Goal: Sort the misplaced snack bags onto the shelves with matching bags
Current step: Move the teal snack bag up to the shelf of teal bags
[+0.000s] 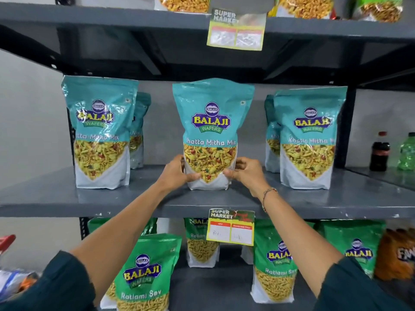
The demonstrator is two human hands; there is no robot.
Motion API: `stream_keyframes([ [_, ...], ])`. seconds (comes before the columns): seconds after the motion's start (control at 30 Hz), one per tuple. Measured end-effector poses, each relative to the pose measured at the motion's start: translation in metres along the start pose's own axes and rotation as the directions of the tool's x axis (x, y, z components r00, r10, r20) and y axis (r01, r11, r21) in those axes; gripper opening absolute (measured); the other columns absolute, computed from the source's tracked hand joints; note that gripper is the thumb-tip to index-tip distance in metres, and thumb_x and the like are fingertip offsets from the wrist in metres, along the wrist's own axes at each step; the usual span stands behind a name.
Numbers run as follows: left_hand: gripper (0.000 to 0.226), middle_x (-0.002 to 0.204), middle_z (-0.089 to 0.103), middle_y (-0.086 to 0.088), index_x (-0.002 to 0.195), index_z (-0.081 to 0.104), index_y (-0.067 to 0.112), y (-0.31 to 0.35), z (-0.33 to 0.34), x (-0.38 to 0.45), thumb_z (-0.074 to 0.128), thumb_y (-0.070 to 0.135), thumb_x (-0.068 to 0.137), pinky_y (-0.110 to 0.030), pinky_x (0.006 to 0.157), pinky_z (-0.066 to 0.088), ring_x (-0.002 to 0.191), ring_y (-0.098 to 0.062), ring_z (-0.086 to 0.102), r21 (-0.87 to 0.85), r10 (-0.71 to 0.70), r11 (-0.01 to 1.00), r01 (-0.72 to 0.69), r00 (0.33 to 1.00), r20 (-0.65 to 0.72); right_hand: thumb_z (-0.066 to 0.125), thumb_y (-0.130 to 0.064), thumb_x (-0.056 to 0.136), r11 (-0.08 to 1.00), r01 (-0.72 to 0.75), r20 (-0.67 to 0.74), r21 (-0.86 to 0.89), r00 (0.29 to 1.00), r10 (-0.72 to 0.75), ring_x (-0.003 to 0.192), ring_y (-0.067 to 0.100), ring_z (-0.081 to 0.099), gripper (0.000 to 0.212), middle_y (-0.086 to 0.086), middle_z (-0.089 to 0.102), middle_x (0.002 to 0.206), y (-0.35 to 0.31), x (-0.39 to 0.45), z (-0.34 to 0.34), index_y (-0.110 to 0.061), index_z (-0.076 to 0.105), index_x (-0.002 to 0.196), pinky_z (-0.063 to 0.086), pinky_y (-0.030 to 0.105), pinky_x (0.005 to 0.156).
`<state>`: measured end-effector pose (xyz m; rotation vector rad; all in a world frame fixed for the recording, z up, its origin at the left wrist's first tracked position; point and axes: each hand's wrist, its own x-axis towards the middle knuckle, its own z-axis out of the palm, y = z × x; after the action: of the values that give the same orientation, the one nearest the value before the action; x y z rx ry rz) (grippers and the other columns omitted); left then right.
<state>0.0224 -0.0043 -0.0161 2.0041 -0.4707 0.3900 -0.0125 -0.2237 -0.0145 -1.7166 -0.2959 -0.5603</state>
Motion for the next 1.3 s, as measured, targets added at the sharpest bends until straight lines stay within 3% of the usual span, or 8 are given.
stream_keyframes([
  [0.13,0.055,0.115,0.064,-0.004,0.112,0.05,0.015,-0.001,0.003,0.002,0.081,0.02,0.067,-0.044,0.1,0.047,0.108,-0.022,0.061,-0.076,0.014,0.997,-0.009,0.998,0.064,0.078,-0.008,0.067,0.998,-0.022,-0.029,-0.061,0.999,0.02,0.09,0.019,0.064,0.035,0.011,0.069,0.102,0.006,0.003,-0.001,-0.006,0.064,0.099,0.054,0.031,0.081],
  [0.27,0.051,0.115,0.062,-0.005,0.112,0.047,0.016,0.001,0.005,0.002,0.077,0.017,0.071,-0.041,0.1,0.047,0.109,-0.022,0.06,-0.119,0.003,0.993,0.011,0.994,0.109,0.077,-0.011,0.07,0.996,-0.024,-0.023,-0.087,0.999,0.022,0.094,0.018,0.064,0.037,0.009,0.069,0.104,0.007,0.003,0.0,-0.006,0.063,0.104,0.052,0.031,0.084],
  [0.43,0.051,0.116,0.063,-0.005,0.111,0.048,0.018,0.001,0.004,0.001,0.078,0.018,0.07,-0.039,0.099,0.047,0.108,-0.021,0.059,-0.123,-0.013,0.992,0.026,0.994,0.105,0.076,-0.011,0.07,0.996,-0.039,-0.04,-0.078,0.999,0.036,0.094,0.02,0.066,0.031,0.01,0.071,0.103,0.01,0.004,0.002,-0.01,0.067,0.1,0.053,0.04,0.09],
  [0.83,0.057,0.127,0.06,-0.008,0.124,0.045,0.012,0.01,0.012,-0.002,0.074,0.018,0.075,-0.035,0.099,0.045,0.113,-0.021,0.057,-0.134,-0.014,0.99,0.031,0.992,0.125,0.07,-0.01,0.077,0.996,-0.034,-0.034,-0.086,0.999,0.031,0.094,0.018,0.065,0.028,0.01,0.07,0.106,0.007,-0.001,-0.002,-0.008,0.065,0.104,0.051,0.031,0.084],
  [0.93,0.062,0.129,0.058,-0.006,0.13,0.042,0.01,0.009,0.013,-0.005,0.072,0.022,0.077,-0.031,0.097,0.043,0.111,-0.018,0.055,-0.119,-0.006,0.993,0.023,0.99,0.138,0.07,-0.012,0.077,0.996,-0.042,-0.011,-0.073,0.999,0.042,0.096,0.019,0.064,0.027,0.01,0.07,0.106,0.008,0.0,-0.002,-0.009,0.065,0.103,0.052,0.035,0.088],
  [1.17,0.063,0.127,0.06,-0.005,0.127,0.046,0.013,0.01,0.01,-0.01,0.074,0.031,0.073,-0.038,0.101,0.043,0.116,-0.022,0.056,-0.027,-0.023,0.999,0.025,0.996,0.091,0.063,-0.006,0.082,0.995,-0.082,0.034,-0.051,0.996,0.084,0.097,0.018,0.059,0.03,0.015,0.065,0.116,0.005,-0.005,-0.006,-0.002,0.06,0.112,0.048,0.032,0.088],
  [1.23,0.062,0.123,0.059,-0.006,0.123,0.046,0.01,0.014,0.008,-0.01,0.073,0.039,0.074,-0.036,0.093,0.044,0.113,-0.024,0.055,0.064,-0.04,0.997,0.039,0.999,0.007,0.063,-0.008,0.083,0.991,-0.095,0.013,-0.097,0.995,0.096,0.098,0.017,0.059,0.031,0.011,0.065,0.116,0.004,-0.006,-0.007,-0.002,0.059,0.113,0.048,0.032,0.09],
  [1.3,0.064,0.124,0.055,-0.01,0.125,0.044,0.005,0.02,0.007,-0.013,0.067,0.042,0.079,-0.036,0.089,0.043,0.112,-0.026,0.054,0.099,-0.028,0.994,0.045,0.987,-0.158,0.062,-0.014,0.084,0.974,-0.075,-0.104,-0.214,0.993,0.054,0.097,0.016,0.057,0.033,0.001,0.062,0.109,0.002,-0.01,-0.007,-0.002,0.058,0.114,0.046,0.03,0.089],
])
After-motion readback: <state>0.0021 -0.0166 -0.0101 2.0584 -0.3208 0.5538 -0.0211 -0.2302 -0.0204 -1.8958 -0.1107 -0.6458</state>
